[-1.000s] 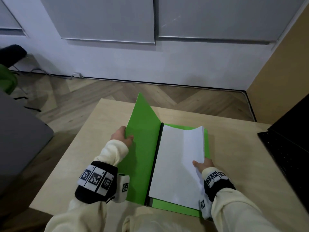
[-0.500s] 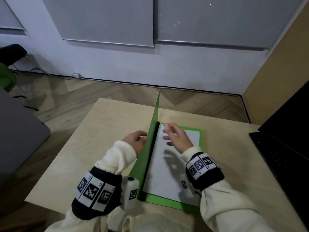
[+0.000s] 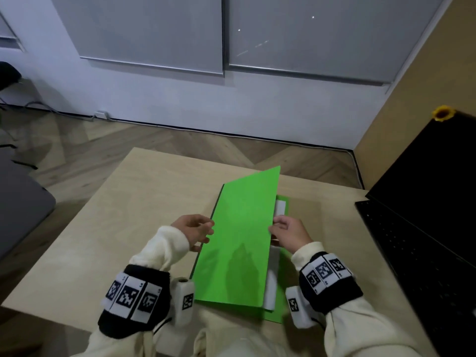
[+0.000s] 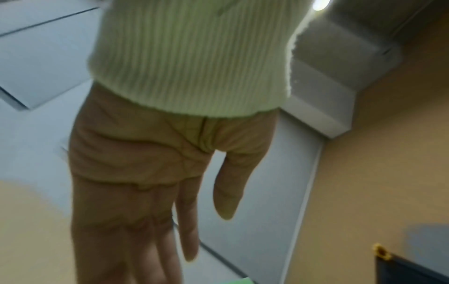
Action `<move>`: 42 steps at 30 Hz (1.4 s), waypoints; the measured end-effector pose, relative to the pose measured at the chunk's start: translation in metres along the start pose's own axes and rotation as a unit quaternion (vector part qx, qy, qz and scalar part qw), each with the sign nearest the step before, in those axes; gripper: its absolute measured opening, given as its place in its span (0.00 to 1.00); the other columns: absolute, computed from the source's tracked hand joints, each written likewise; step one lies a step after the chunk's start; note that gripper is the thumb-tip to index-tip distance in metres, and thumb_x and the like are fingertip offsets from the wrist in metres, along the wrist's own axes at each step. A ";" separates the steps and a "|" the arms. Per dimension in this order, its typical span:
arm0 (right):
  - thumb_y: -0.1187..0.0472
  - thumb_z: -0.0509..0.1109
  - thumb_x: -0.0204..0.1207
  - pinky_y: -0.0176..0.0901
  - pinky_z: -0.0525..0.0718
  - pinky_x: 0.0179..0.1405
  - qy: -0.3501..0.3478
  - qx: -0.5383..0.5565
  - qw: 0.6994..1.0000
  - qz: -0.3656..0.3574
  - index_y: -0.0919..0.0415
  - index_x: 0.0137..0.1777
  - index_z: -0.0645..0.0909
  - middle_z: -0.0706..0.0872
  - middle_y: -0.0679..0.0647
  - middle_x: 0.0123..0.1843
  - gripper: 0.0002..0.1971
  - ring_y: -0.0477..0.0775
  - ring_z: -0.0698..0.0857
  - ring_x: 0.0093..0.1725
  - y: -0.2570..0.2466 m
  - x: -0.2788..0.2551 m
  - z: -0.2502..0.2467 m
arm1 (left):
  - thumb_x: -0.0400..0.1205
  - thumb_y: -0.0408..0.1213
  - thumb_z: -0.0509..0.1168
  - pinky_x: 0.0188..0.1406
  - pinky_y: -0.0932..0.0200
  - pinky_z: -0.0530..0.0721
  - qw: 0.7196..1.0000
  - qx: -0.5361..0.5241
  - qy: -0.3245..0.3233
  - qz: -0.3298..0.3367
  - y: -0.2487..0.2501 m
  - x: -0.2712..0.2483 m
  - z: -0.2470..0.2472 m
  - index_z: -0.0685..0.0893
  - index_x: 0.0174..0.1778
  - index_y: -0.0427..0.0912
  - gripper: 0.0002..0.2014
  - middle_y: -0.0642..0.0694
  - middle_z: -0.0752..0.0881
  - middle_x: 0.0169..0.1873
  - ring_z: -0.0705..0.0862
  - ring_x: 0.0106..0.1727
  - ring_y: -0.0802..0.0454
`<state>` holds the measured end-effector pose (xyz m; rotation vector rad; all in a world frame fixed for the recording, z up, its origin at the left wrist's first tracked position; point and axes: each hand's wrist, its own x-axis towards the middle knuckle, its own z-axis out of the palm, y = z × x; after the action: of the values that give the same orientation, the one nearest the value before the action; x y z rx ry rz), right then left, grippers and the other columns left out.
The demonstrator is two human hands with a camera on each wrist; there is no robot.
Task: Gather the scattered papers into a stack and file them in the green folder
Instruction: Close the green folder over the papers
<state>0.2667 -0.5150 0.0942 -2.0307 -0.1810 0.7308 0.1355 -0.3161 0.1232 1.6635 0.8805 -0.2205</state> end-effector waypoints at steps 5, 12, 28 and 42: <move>0.70 0.64 0.74 0.46 0.86 0.42 0.038 -0.069 0.989 0.125 0.68 0.60 0.83 0.84 0.59 0.45 0.15 0.55 0.82 0.36 0.065 0.019 -0.004 | 0.81 0.31 0.64 0.49 0.50 0.84 0.991 0.051 0.083 -0.091 -0.045 0.038 0.008 0.82 0.63 0.33 0.15 0.33 0.85 0.60 0.84 0.54 0.40; 0.67 0.62 0.77 0.41 0.78 0.55 0.034 -0.143 0.960 0.239 0.74 0.68 0.75 0.81 0.66 0.68 0.20 0.63 0.81 0.66 0.094 0.020 0.012 | 0.79 0.28 0.65 0.70 0.52 0.77 0.982 0.084 0.111 -0.131 -0.088 0.077 0.039 0.76 0.71 0.34 0.22 0.36 0.81 0.68 0.82 0.66 0.39; 0.64 0.64 0.68 0.51 0.81 0.61 0.009 -0.062 0.973 0.223 0.68 0.73 0.72 0.80 0.64 0.70 0.30 0.64 0.81 0.66 0.071 0.057 0.058 | 0.80 0.28 0.64 0.78 0.45 0.70 0.984 0.048 0.090 -0.148 -0.087 0.111 0.011 0.68 0.77 0.35 0.28 0.37 0.74 0.75 0.74 0.75 0.38; 0.70 0.60 0.75 0.51 0.80 0.63 0.046 -0.045 0.978 0.201 0.70 0.67 0.78 0.85 0.64 0.64 0.20 0.59 0.84 0.54 0.043 0.046 0.056 | 0.79 0.23 0.63 0.70 0.49 0.77 0.988 0.032 0.078 -0.129 -0.098 0.133 -0.009 0.73 0.73 0.34 0.24 0.33 0.79 0.70 0.79 0.68 0.35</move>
<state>0.2655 -0.4786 0.0182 -2.2103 0.2632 0.8848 0.1619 -0.2472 -0.0255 1.6397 1.2196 -0.3007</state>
